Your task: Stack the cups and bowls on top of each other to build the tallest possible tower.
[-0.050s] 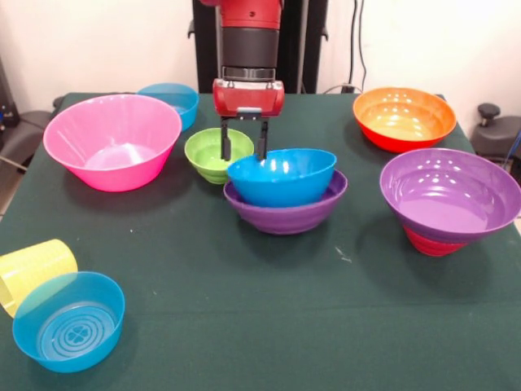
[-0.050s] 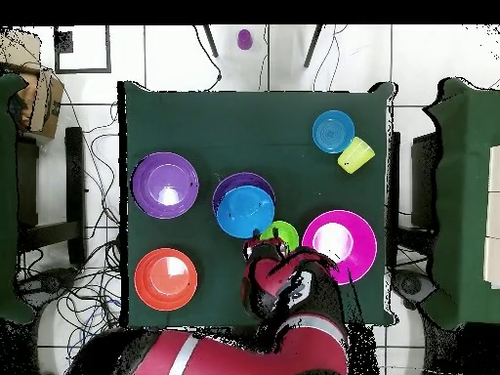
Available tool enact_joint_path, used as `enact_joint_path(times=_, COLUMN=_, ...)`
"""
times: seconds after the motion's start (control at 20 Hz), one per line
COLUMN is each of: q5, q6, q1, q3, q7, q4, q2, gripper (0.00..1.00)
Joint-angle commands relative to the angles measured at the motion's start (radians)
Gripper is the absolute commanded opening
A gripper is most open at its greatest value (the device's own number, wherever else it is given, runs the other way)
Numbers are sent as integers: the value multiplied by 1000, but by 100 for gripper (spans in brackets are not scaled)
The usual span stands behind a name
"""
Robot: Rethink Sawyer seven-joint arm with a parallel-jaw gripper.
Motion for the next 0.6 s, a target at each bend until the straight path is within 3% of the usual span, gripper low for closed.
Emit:
enact_joint_path(times=0.05, q5=-76, q6=3, q1=18, q3=99, q7=-29, q4=-78, q2=77, gripper=100)
enact_joint_path(times=0.6, q5=-105, q6=5, q1=4, q3=120, q7=-9, q4=-97, q2=81, gripper=100)
